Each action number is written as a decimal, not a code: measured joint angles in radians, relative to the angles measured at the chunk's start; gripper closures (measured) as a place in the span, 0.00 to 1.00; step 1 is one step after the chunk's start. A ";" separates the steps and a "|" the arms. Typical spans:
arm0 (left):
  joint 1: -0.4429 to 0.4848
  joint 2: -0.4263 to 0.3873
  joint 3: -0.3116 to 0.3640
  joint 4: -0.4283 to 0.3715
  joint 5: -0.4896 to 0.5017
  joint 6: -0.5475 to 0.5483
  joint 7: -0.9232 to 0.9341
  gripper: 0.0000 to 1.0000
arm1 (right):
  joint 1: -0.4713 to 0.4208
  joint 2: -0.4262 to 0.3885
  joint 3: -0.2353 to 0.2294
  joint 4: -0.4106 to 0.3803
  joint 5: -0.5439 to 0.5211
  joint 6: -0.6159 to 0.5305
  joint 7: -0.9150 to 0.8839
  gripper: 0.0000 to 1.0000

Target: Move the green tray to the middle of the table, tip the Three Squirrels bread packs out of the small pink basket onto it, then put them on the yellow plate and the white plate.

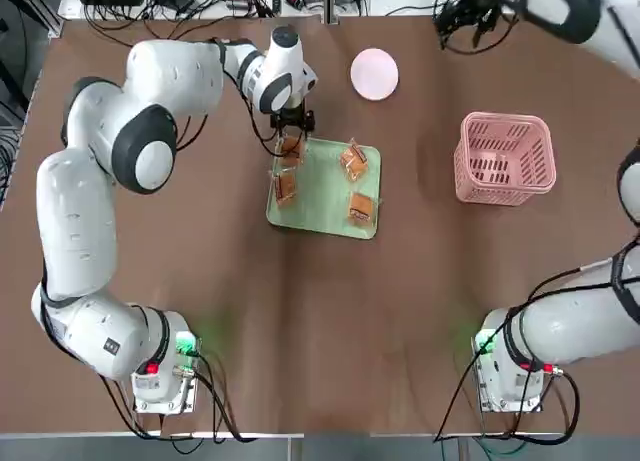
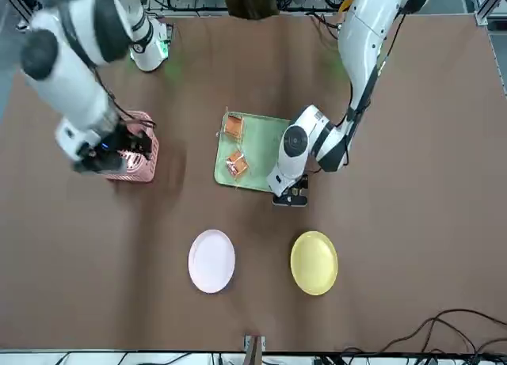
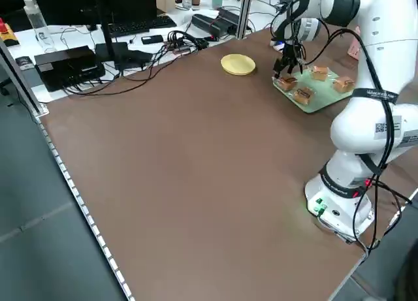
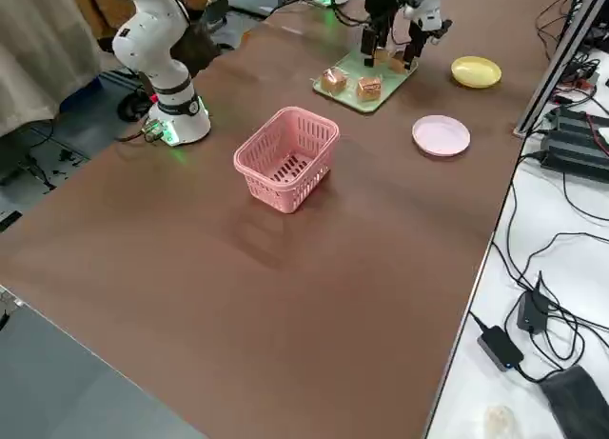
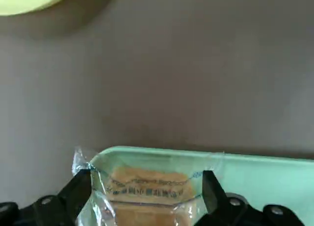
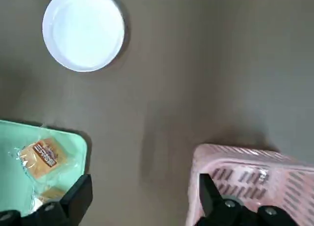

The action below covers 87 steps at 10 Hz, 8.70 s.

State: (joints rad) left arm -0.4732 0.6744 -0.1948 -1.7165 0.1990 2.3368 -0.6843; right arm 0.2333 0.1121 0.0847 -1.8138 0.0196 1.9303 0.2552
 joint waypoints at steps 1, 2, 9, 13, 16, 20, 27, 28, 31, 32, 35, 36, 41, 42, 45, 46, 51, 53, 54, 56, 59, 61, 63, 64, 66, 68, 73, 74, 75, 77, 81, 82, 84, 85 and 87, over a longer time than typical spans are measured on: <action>0.000 0.001 0.000 -0.003 0.002 0.000 0.000 0.00 | 0.017 0.022 0.000 -0.028 0.021 0.046 0.000 0.04; 0.000 0.001 0.000 -0.004 0.002 0.000 0.000 0.00 | 0.039 0.039 0.000 -0.060 0.031 0.095 0.000 0.04; -0.002 0.014 -0.001 -0.003 0.010 0.003 0.000 0.00 | 0.233 0.111 0.000 -0.271 0.059 0.406 0.130 0.05; 0.000 0.016 0.000 0.013 0.010 0.000 -0.001 0.00 | 0.317 0.214 -0.001 -0.274 0.060 0.532 0.278 0.03; 0.006 0.001 0.002 0.084 0.011 -0.133 0.000 0.00 | 0.359 0.252 -0.001 -0.218 0.021 0.539 0.280 0.02; -0.008 0.006 -0.007 0.076 0.011 -0.164 -0.001 0.00 | 0.427 0.343 -0.001 -0.132 -0.102 0.540 0.265 0.02; -0.017 0.054 -0.009 0.079 0.010 -0.160 -0.005 0.00 | 0.466 0.471 -0.002 -0.070 -0.106 0.578 0.111 0.01; -0.017 0.059 -0.009 0.080 0.010 -0.159 -0.005 0.00 | 0.471 0.479 -0.002 -0.070 -0.106 0.582 0.101 0.01; -0.020 0.070 -0.009 0.081 0.010 -0.156 -0.005 0.02 | 0.472 0.486 -0.008 -0.070 -0.107 0.582 0.043 0.02; -0.020 0.071 -0.009 0.081 0.010 -0.156 -0.005 0.06 | 0.472 0.491 -0.009 -0.070 -0.107 0.582 0.038 0.04; -0.020 0.070 -0.009 0.087 0.010 -0.157 -0.005 0.18 | 0.472 0.489 -0.009 -0.066 -0.107 0.580 0.035 0.34; -0.020 0.070 -0.009 0.091 0.010 -0.158 -0.005 0.20 | 0.472 0.481 -0.009 -0.065 -0.107 0.572 0.035 0.40; -0.015 0.059 -0.009 0.127 0.010 -0.176 -0.005 0.21 | 0.376 0.399 -0.032 0.004 -0.107 0.508 0.034 0.44; -0.013 0.052 -0.009 0.131 0.010 -0.178 -0.005 0.21 | 0.332 0.386 -0.032 0.046 -0.107 0.488 0.029 0.44; -0.009 0.024 -0.009 0.142 0.010 -0.224 -0.005 0.21 | 0.224 0.448 -0.032 0.263 -0.107 0.369 -0.035 0.44; -0.008 0.012 -0.009 0.145 0.008 -0.237 -0.005 0.21 | 0.195 0.506 -0.032 0.362 -0.107 0.318 -0.070 0.44; -0.007 -0.001 -0.009 0.141 0.005 -0.251 -0.005 0.20 | 0.112 0.768 -0.028 0.657 -0.107 0.291 -0.225 0.50; -0.010 -0.001 -0.010 0.123 0.005 -0.276 -0.005 0.20 | 0.109 0.847 -0.008 0.724 -0.107 0.338 -0.258 0.54; -0.010 -0.001 -0.011 0.118 0.005 -0.281 -0.004 0.20 | 0.109 0.876 0.012 0.737 -0.107 0.375 -0.289 0.56; -0.010 -0.001 -0.015 0.114 0.005 -0.285 0.011 0.19 | 0.099 0.910 0.023 0.751 -0.107 0.414 -0.382 0.56; -0.011 -0.006 -0.044 0.111 0.005 -0.290 0.042 0.17 | 0.090 0.918 0.030 0.758 -0.107 0.418 -0.410 0.54; -0.016 -0.015 -0.060 0.104 0.005 -0.296 0.042 0.15 | 0.097 0.923 0.041 0.758 -0.107 0.417 -0.410 0.35; -0.019 -0.016 -0.061 0.087 0.005 -0.297 0.052 0.11 | 0.099 0.923 0.052 0.758 -0.107 0.416 -0.410 0.17; -0.019 -0.016 -0.061 0.076 0.005 -0.297 0.054 0.10 | 0.098 0.923 0.052 0.760 -0.107 0.411 -0.410 0.03; -0.018 -0.016 -0.060 0.067 0.005 -0.297 0.055 0.06 | 0.089 0.910 0.056 0.783 -0.107 0.355 -0.410 0.01; -0.015 -0.016 -0.059 0.065 0.005 -0.297 0.055 0.05 | 0.074 0.836 0.069 0.771 -0.105 0.260 -0.339 0.01; -0.011 0.016 -0.055 0.056 0.005 -0.228 0.054 0.05 | 0.103 0.478 0.111 0.311 -0.105 0.220 0.125 0.01; -0.011 0.025 -0.054 0.056 0.005 -0.205 0.053 0.04 | 0.121 0.419 0.127 0.212 -0.105 0.221 0.239 0.01; -0.011 0.030 -0.052 0.056 0.005 -0.196 0.053 0.04 | 0.143 0.375 0.153 0.126 -0.105 0.224 0.360 0.01; -0.011 0.032 -0.050 0.055 0.005 -0.191 0.052 0.04 | 0.169 0.332 0.215 0.001 -0.105 0.232 0.542 0.01; -0.012 0.056 -0.042 0.052 0.005 -0.153 0.050 0.03 | 0.183 0.330 0.284 -0.163 -0.107 0.352 0.678 0.01; -0.012 0.060 -0.040 0.052 0.005 -0.143 0.049 0.03 | 0.184 0.330 0.301 -0.220 -0.107 0.441 0.679 0.01; -0.013 0.063 -0.039 0.052 0.005 -0.136 0.047 0.05 | 0.185 0.329 0.324 -0.298 -0.107 0.523 0.685 0.01; -0.013 0.063 -0.039 0.053 0.005 -0.135 0.043 0.07 | 0.185 0.329 0.329 -0.313 -0.107 0.527 0.699 0.01; -0.016 0.060 -0.044 0.058 0.005 -0.133 0.019 0.26 | 0.185 0.329 0.341 -0.327 -0.107 0.529 0.744 0.01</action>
State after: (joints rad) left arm -0.4889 0.7340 -0.2385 -1.6588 0.2043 2.2039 -0.6648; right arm 0.4184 0.4414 0.4262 -2.1407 -0.0871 2.4595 0.9989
